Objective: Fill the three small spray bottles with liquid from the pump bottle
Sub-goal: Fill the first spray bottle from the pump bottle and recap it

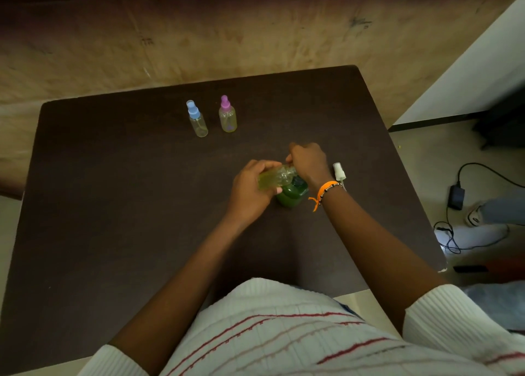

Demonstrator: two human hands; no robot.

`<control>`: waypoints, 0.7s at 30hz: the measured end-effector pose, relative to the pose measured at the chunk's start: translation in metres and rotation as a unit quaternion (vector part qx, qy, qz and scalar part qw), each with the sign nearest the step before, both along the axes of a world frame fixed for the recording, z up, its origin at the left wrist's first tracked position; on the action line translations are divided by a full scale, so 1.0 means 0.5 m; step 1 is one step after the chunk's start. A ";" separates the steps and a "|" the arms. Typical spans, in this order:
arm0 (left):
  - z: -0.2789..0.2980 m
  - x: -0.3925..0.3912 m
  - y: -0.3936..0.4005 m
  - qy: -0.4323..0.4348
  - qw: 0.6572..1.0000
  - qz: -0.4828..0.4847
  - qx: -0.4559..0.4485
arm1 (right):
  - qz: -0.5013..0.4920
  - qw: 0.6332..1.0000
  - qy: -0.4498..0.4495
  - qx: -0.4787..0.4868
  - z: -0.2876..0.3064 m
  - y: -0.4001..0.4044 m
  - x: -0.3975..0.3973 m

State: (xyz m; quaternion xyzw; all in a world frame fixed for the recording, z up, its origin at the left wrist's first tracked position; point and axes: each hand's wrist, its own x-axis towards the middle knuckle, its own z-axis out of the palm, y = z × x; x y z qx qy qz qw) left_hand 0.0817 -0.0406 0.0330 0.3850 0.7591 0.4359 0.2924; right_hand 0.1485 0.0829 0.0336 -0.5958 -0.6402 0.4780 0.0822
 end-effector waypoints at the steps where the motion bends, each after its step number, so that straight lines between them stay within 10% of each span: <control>1: 0.000 0.000 -0.001 0.001 1.000 0.000 0.000 | 0.002 1.000 0.000 -0.006 0.002 -0.001 -0.001; 6: 0.006 0.001 -0.002 0.006 1.000 0.000 0.014 | 0.013 0.976 0.094 -0.198 0.013 0.002 -0.003; 14: 0.001 0.000 0.002 0.005 1.000 0.000 0.002 | -0.020 0.999 0.028 -0.002 -0.008 -0.001 0.000; 21: 0.010 -0.001 0.004 0.001 1.000 0.012 0.007 | -0.017 0.983 0.098 -0.153 0.003 0.011 -0.014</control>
